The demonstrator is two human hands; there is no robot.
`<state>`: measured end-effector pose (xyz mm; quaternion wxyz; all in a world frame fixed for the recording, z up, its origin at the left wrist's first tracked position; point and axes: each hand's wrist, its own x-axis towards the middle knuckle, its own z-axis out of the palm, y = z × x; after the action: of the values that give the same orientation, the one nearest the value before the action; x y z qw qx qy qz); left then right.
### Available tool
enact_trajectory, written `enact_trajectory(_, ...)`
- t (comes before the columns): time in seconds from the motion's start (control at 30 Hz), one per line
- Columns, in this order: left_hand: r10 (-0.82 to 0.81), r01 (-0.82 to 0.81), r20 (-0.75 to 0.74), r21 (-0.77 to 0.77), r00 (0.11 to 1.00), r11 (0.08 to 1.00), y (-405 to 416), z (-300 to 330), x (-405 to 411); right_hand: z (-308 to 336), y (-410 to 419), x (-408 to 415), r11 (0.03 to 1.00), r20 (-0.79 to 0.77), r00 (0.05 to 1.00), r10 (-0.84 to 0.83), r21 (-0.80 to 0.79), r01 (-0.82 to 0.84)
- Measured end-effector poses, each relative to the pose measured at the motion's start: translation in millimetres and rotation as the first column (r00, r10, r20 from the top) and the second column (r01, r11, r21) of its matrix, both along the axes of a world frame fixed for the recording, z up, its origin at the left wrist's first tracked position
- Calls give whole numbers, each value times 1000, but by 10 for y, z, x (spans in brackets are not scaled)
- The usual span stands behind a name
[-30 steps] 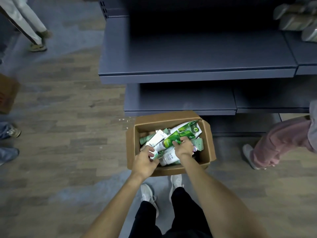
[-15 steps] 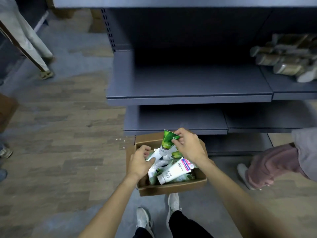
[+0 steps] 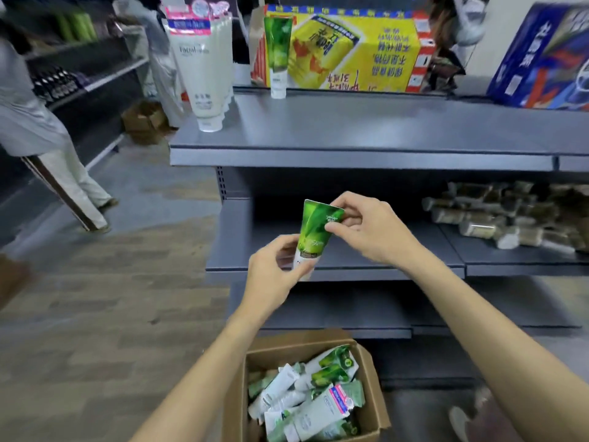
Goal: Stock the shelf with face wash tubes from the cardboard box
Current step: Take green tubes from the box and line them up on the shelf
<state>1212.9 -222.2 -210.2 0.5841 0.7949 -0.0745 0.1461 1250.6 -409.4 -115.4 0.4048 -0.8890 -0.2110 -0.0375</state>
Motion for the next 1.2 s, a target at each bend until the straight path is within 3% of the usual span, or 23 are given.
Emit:
enact_trajectory(0.13,33,-29,110,-36,993,999,-72,542,165,544,-45,128,999,98,995,15,44,-19)
enact_trajectory(0.3,100,-98,240,-22,966,995,-126,1219,409,1013,-147,276,968,130,991,25,246,-57)
enact_trajectory(0.43,149,-161,316,11,937,987,-140,1617,624,1149,-182,379,965,148,989,7,260,-46)
enact_trajectory(0.7,224,-242,308,19,924,970,-163,1775,962,1297,-164,805,936,72,997,-26,352,-1)
enact_trajectory(1.0,330,-345,262,11,907,939,-30,1794,1370,1200,13,1170,961,47,999,8,277,-21)
enact_trajectory(1.2,344,-353,220,-1,913,936,70,1826,1712,1120,175,1478,952,29,997,-71,301,58)
